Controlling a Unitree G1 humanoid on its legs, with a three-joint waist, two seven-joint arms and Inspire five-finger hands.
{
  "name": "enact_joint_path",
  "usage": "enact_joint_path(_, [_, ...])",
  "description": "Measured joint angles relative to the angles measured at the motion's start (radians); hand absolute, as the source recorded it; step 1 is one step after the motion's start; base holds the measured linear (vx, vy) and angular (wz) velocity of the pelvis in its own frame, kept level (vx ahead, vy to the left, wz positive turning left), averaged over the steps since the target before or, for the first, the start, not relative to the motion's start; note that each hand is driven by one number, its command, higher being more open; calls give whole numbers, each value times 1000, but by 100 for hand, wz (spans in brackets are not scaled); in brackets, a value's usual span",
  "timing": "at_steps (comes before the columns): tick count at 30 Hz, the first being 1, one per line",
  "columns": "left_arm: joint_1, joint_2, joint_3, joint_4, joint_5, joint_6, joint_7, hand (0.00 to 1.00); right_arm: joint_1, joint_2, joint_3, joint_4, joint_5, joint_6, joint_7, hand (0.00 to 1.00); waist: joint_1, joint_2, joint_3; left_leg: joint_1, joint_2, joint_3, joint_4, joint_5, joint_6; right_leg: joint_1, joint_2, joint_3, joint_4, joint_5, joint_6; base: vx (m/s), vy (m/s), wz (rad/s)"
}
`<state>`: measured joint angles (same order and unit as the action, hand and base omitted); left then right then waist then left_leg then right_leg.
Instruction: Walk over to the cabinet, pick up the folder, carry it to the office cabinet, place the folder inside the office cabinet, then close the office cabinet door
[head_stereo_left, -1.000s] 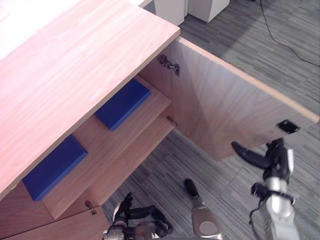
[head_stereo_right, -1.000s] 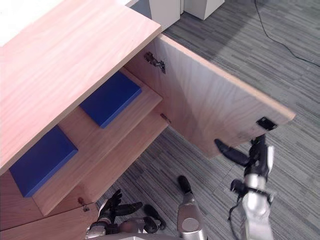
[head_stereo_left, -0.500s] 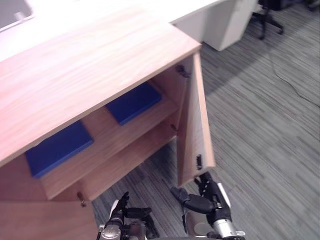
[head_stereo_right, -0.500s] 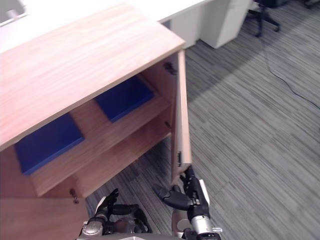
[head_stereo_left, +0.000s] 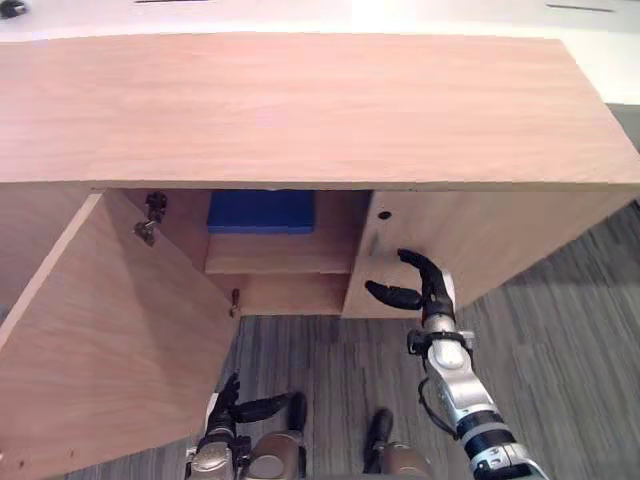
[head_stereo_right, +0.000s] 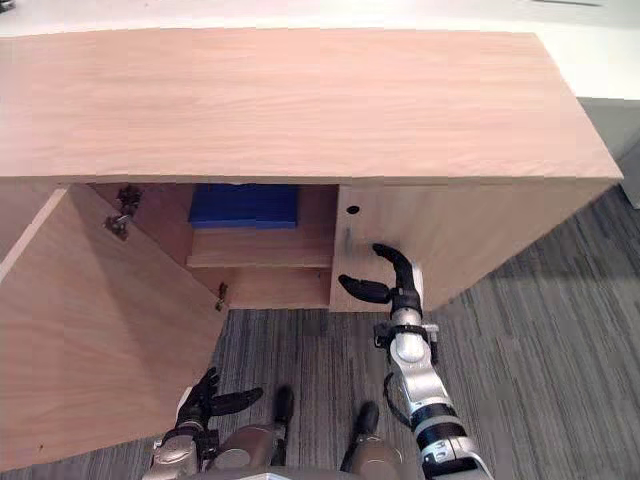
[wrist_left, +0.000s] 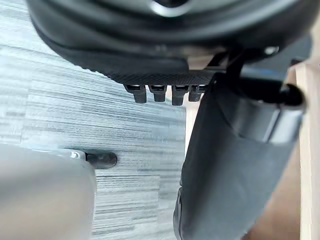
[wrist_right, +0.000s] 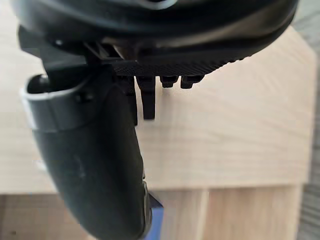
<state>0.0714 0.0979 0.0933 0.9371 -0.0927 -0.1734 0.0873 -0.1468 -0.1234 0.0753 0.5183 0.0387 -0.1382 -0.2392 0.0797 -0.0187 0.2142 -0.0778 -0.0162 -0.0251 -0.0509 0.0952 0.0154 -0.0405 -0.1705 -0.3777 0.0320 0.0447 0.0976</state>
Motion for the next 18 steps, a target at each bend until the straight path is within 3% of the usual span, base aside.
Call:
enact_joint_path(6, [32,6,36,-28,-7,10,-2,100,56,37,-37,40,0,-27,16,100,14,1,0,11,-20,-55,-26,4,-1,4,-20,-24,62,-41,6,92,2,50])
enact_joint_path(7, [64,-6,41,-81,-35,1,-5,100,149,36,-112,81,-1,-29,44,100,-6,14,-6,0,-30,-175,17,-7,-2,3,-27,46,177,-82,-43,169,46,182])
enact_joint_path(8, [73,-4,47,-95,-62,-5,-5,100,185,39,-131,98,-1,-26,53,100,-9,14,-9,-4,-30,-214,24,-8,-3,2,-24,82,200,-103,-48,161,54,219])
enact_joint_path(9, [91,2,75,-120,-96,-10,-4,100,228,54,-157,142,-1,-20,65,100,-5,6,-13,-6,-37,-260,18,-4,-6,5,-22,145,211,-135,-40,118,-17,147])
enact_joint_path(10, [114,10,124,-137,-131,-10,0,100,256,71,-162,217,1,-1,71,100,8,-22,-30,-9,-57,-298,8,14,-3,29,-30,170,198,-163,-32,133,-99,142])
enact_joint_path(11, [127,21,161,-147,-153,-8,5,100,268,81,-163,268,4,16,78,100,18,-41,-42,-20,-81,-331,5,23,-9,56,-41,145,169,-190,-23,119,-138,103])
enact_joint_path(12, [131,22,172,-150,-163,-8,6,100,268,82,-163,284,5,21,80,100,22,-37,-39,-26,-84,-344,4,28,-12,60,-43,128,163,-196,-15,50,-165,85])
enact_joint_path(15, [188,17,198,-250,-174,-6,11,100,275,85,-172,295,7,26,85,100,30,10,-40,-24,-79,-386,-34,68,-27,106,-33,46,126,-205,-2,-41,-128,67])
enact_joint_path(18, [218,18,226,-373,-188,-6,10,100,268,84,-196,270,7,26,82,100,50,18,-39,-22,-67,-409,-38,75,-32,126,-22,11,120,-210,0,-103,-72,38])
